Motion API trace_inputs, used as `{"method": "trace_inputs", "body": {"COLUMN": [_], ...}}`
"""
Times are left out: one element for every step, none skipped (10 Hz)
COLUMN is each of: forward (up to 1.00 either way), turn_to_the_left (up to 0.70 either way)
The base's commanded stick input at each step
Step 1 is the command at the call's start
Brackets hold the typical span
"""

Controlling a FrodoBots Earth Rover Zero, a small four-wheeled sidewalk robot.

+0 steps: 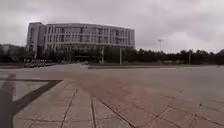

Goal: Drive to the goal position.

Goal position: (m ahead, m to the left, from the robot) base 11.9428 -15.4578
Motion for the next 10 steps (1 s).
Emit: {"method": "trace_inputs", "body": {"forward": [0.7, 0.7, 0.7, 0.7, 0.7, 0.7, 0.7, 0.7, 0.7, 0.7], "turn_to_the_left": [0.0, 0.0, 0.0, 0.0, 0.0, 0.0, -0.06, -0.35, -0.35, -0.35]}}
